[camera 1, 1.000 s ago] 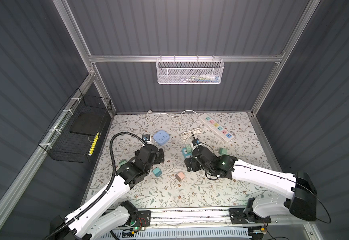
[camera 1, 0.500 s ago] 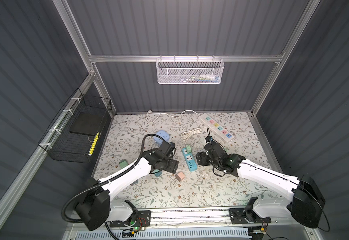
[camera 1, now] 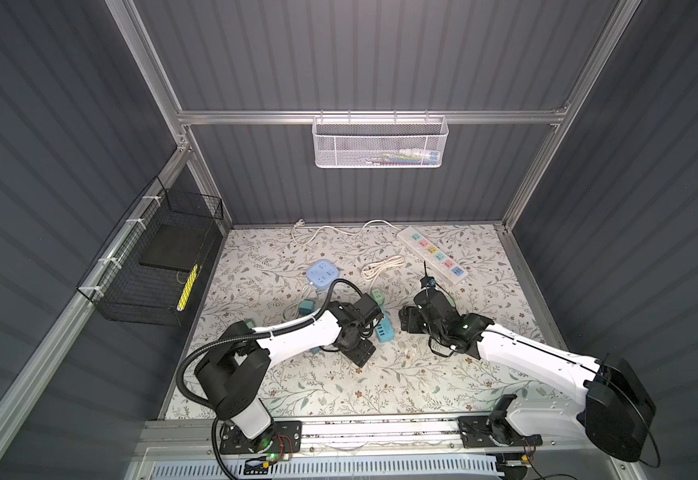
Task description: Insert the plug
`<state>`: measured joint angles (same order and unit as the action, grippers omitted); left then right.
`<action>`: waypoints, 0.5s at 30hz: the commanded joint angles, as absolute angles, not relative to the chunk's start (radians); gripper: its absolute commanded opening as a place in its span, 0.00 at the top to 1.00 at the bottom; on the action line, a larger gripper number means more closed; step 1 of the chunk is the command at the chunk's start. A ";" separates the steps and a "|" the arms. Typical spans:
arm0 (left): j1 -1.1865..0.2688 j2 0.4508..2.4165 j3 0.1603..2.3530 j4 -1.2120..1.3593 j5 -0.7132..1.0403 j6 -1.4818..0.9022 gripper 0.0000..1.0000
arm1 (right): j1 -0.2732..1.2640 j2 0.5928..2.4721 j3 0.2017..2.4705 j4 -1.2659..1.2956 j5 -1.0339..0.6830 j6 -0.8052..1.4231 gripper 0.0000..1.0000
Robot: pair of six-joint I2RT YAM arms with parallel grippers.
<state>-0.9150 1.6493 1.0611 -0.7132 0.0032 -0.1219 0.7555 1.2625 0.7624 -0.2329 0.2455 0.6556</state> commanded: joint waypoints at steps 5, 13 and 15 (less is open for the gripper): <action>-0.945 1.693 1.089 -0.731 -0.023 -0.051 0.35 | 0.743 1.260 0.761 -0.250 0.272 0.672 0.29; -0.963 1.747 1.105 -0.697 -0.094 -0.054 0.49 | 0.737 1.270 0.770 -0.265 0.273 0.657 0.26; -0.962 1.752 1.104 -0.692 -0.105 -0.056 0.51 | 0.736 1.276 0.773 -0.270 0.270 0.651 0.26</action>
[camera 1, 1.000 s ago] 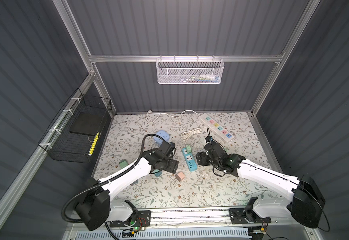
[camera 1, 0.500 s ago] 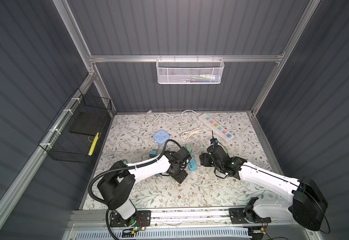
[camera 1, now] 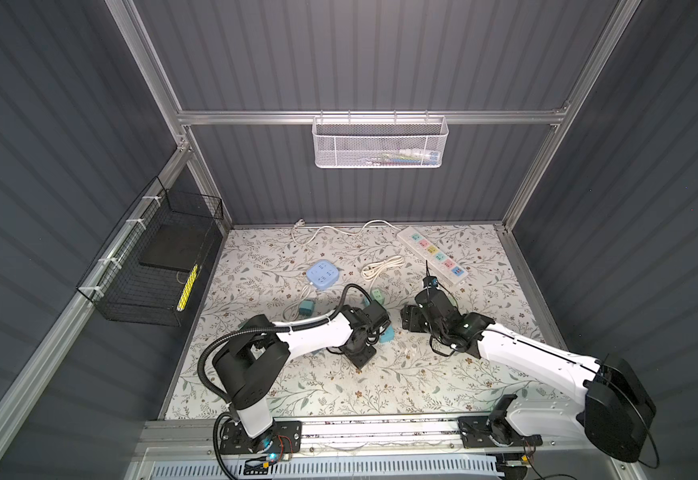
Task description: Insert the plug
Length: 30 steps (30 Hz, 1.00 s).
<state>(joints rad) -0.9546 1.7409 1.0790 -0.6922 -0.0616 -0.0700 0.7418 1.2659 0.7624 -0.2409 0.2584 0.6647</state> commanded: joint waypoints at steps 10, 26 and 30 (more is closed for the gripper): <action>-0.963 1.783 1.078 -0.638 -0.068 -0.112 0.58 | 0.733 1.245 0.741 -0.268 0.270 0.642 0.25; -0.971 1.813 1.055 -0.620 -0.122 -0.120 0.51 | 0.730 1.234 0.744 -0.273 0.260 0.641 0.22; -0.975 1.805 1.060 -0.623 -0.127 -0.113 0.59 | 0.729 1.230 0.747 -0.279 0.256 0.646 0.22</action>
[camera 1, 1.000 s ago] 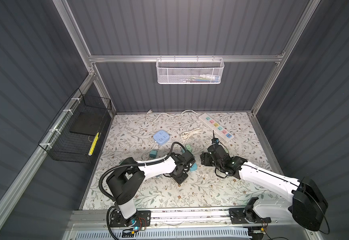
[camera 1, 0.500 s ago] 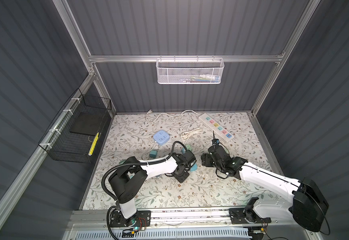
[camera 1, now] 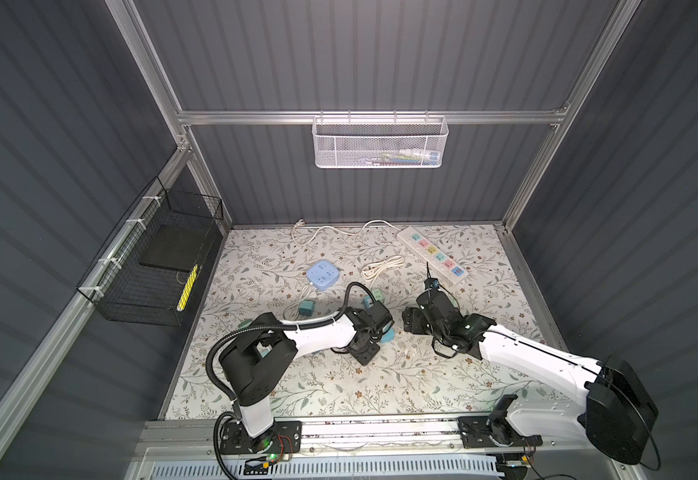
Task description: Insert the plug
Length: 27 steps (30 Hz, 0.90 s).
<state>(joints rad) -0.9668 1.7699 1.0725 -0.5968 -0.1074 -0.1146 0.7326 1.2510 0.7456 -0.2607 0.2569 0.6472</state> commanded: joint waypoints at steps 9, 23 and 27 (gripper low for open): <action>-1.001 1.594 0.959 -0.411 -0.208 -0.132 0.73 | 0.726 1.182 0.734 -0.314 0.254 0.651 0.22; -1.011 1.243 0.622 0.230 -0.281 -0.112 0.82 | 0.704 1.071 0.735 -0.227 -0.150 0.555 0.41; -1.011 1.239 0.615 0.256 -0.250 -0.111 0.83 | 0.720 1.139 0.809 -0.194 -0.268 0.530 0.43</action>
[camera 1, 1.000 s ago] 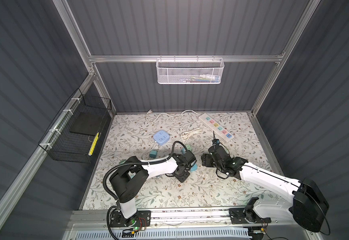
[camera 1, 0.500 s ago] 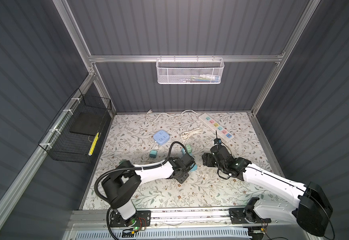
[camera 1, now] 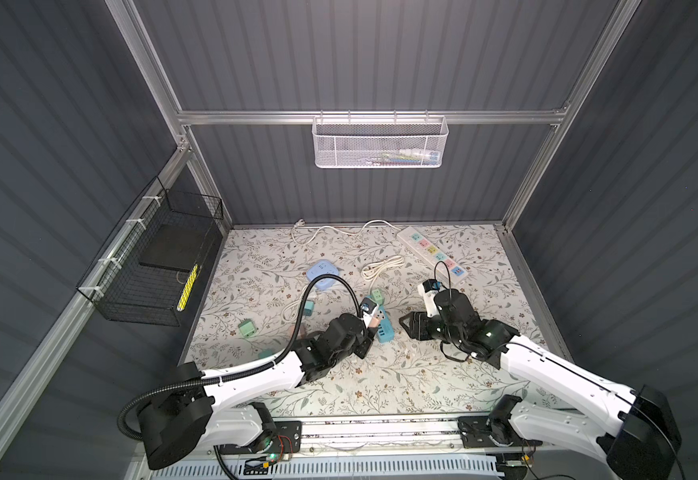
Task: Insert the plug
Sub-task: 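Carry the pink adapter toward the teal strip with the left gripper while the right approaches, then grasp the pink adapter with the right gripper while the left releases and withdraws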
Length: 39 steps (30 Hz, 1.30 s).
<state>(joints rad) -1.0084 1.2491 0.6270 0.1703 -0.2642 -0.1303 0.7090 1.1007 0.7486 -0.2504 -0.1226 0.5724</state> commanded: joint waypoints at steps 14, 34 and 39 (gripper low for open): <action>-1.011 1.197 0.610 0.230 -0.233 -0.105 0.81 | 0.744 1.307 0.896 -0.096 -0.362 0.535 0.46; -1.010 1.156 0.632 0.140 -0.302 -0.130 0.27 | 0.755 1.344 0.918 -0.089 -0.277 0.525 0.78; -1.009 0.996 0.555 0.094 -0.549 -0.233 0.00 | 0.756 1.353 0.937 -0.129 -0.104 0.427 0.78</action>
